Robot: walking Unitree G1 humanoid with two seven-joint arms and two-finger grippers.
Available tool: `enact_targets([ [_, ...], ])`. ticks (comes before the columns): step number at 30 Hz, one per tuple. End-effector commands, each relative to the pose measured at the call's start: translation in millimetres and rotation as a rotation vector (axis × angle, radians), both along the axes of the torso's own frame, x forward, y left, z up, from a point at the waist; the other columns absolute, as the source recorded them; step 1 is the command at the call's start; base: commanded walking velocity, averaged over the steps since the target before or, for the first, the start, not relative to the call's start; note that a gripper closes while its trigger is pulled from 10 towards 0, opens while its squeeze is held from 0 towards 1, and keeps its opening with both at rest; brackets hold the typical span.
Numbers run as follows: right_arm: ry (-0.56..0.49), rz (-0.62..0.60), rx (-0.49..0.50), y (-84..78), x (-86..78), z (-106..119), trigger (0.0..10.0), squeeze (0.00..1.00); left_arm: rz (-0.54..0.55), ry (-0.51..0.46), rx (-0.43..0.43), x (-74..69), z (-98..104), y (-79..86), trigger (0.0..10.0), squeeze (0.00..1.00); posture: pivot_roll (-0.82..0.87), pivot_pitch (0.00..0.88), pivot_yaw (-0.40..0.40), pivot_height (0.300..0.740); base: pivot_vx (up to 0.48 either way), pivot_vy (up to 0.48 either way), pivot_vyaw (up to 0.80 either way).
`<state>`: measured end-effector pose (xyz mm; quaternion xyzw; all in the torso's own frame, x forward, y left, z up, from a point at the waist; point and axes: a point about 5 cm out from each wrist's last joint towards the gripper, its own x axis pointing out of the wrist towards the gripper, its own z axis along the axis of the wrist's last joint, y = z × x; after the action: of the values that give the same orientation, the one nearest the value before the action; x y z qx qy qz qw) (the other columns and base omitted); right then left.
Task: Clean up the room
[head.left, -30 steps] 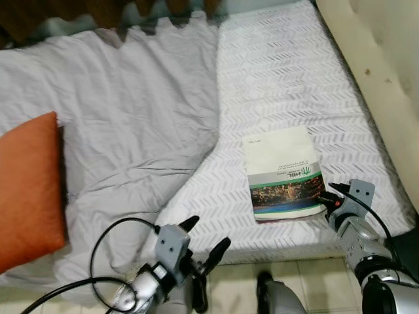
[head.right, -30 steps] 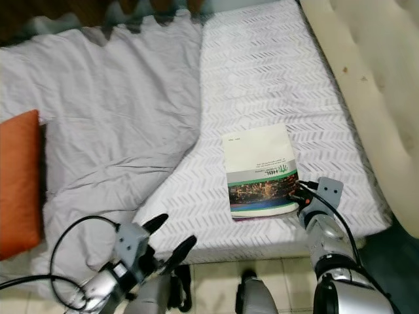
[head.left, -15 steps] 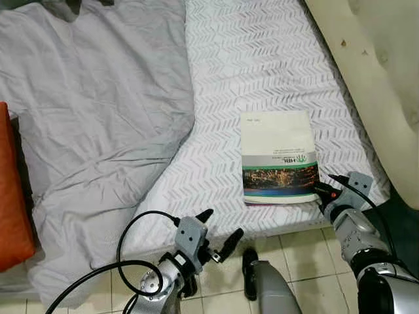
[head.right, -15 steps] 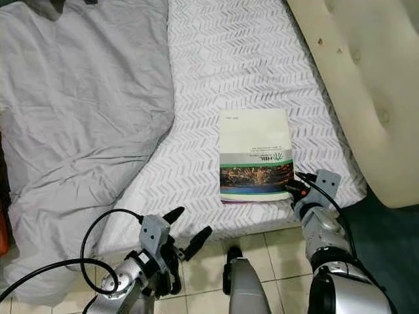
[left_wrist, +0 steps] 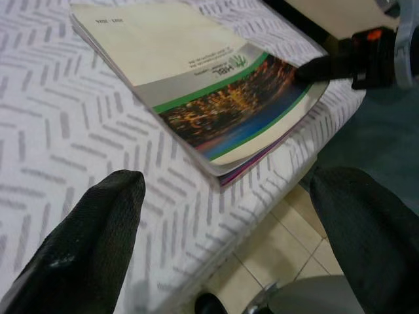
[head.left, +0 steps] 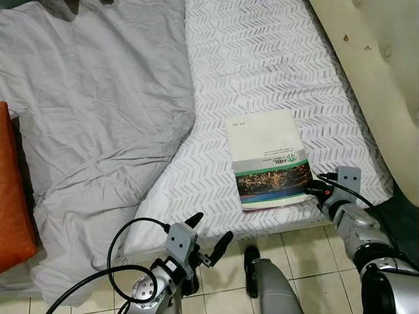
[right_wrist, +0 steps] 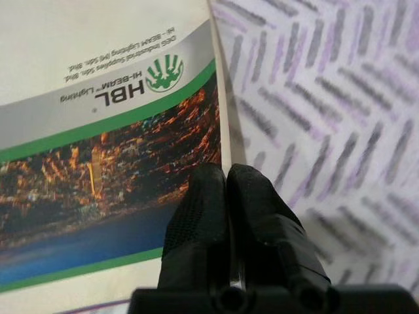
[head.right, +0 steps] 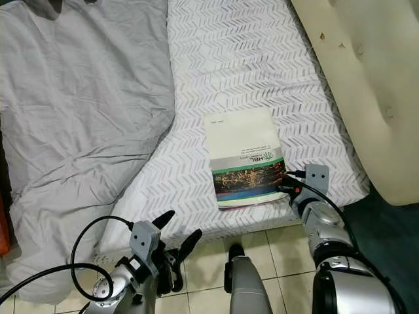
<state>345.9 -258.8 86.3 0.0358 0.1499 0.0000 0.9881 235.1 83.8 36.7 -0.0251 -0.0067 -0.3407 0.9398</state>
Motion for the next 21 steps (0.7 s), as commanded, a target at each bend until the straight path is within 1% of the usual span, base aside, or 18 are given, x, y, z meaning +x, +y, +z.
enact_targets([
  [1, 0.104, 0.024, -0.034, -1.3, -10.9, -18.5, 10.0, 0.00, 0.006, 0.052, 0.020, -10.9, -14.0, 2.9, 10.0, 0.00, -0.02, 0.519, 0.082, 0.740, 0.000, 0.000, 0.00],
  [17, 0.116, 0.065, -0.121, 3.9, -7.5, -16.7, 10.0, 0.00, 0.015, 0.032, 0.032, -2.9, -13.8, 3.4, 10.0, 0.00, -0.02, 0.492, 0.081, 0.740, 0.000, 0.000, 0.00],
  [18, 0.116, 0.061, -0.131, 3.1, -7.7, -16.7, 10.0, 0.60, 0.016, 0.031, 0.032, -2.6, -13.9, 3.4, 10.0, 0.00, -0.02, 0.489, 0.082, 0.740, 0.000, 0.000, 0.00],
  [19, 0.117, 0.060, -0.136, 2.7, -7.8, -16.7, 10.0, 1.00, 0.016, 0.029, 0.031, -2.7, -14.0, 3.2, 10.0, 0.00, -0.02, 0.489, 0.082, 0.740, 0.000, 0.000, 0.00],
  [21, 0.120, 0.064, -0.156, 2.4, -7.8, -16.6, 10.0, 1.00, 0.016, 0.029, 0.032, -2.8, -14.6, 3.0, 10.0, 0.00, -0.02, 0.480, 0.079, 0.740, 0.000, 0.000, 0.00],
])
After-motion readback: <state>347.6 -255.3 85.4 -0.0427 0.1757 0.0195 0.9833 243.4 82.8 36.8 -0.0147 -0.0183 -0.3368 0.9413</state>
